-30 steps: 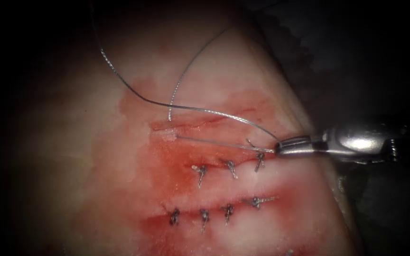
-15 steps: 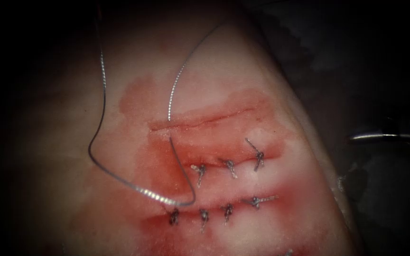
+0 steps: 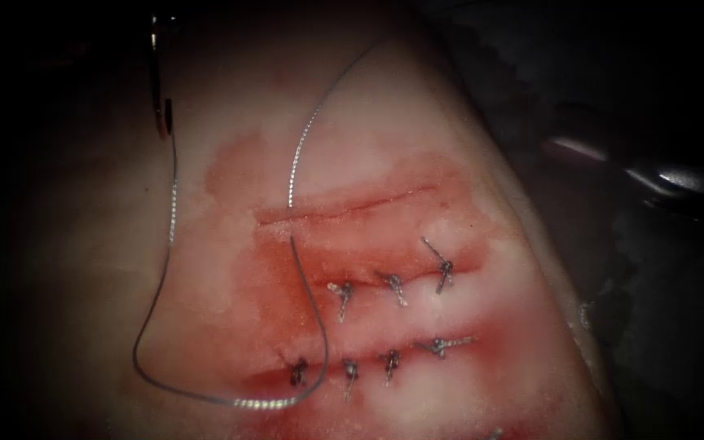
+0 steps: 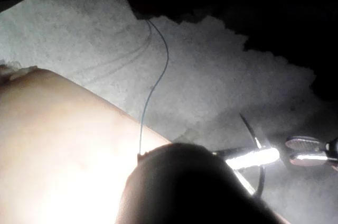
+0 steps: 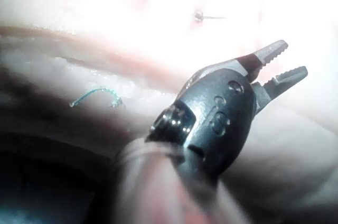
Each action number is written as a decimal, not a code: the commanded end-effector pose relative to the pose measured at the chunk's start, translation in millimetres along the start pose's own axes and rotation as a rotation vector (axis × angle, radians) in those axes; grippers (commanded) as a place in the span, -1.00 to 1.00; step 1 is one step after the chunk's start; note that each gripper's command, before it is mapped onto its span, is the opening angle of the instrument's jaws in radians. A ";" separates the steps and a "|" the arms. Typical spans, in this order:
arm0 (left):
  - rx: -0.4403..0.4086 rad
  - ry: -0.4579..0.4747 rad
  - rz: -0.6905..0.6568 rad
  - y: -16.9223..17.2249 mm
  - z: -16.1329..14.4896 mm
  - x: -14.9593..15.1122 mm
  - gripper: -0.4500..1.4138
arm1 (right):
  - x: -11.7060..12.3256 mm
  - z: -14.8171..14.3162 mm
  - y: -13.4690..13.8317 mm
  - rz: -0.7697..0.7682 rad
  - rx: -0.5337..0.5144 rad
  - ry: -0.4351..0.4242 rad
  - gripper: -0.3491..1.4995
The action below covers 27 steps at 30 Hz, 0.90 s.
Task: Wound Closure
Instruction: Pull the thread completely through the tissue using the right gripper, leaving a short tail at the top half of the tissue
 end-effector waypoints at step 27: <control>-0.520 0.614 0.029 5.2 1.6 13.3 -1.00 | 2.6 14.4 13.0 1.562 -0.011 0.133 0.27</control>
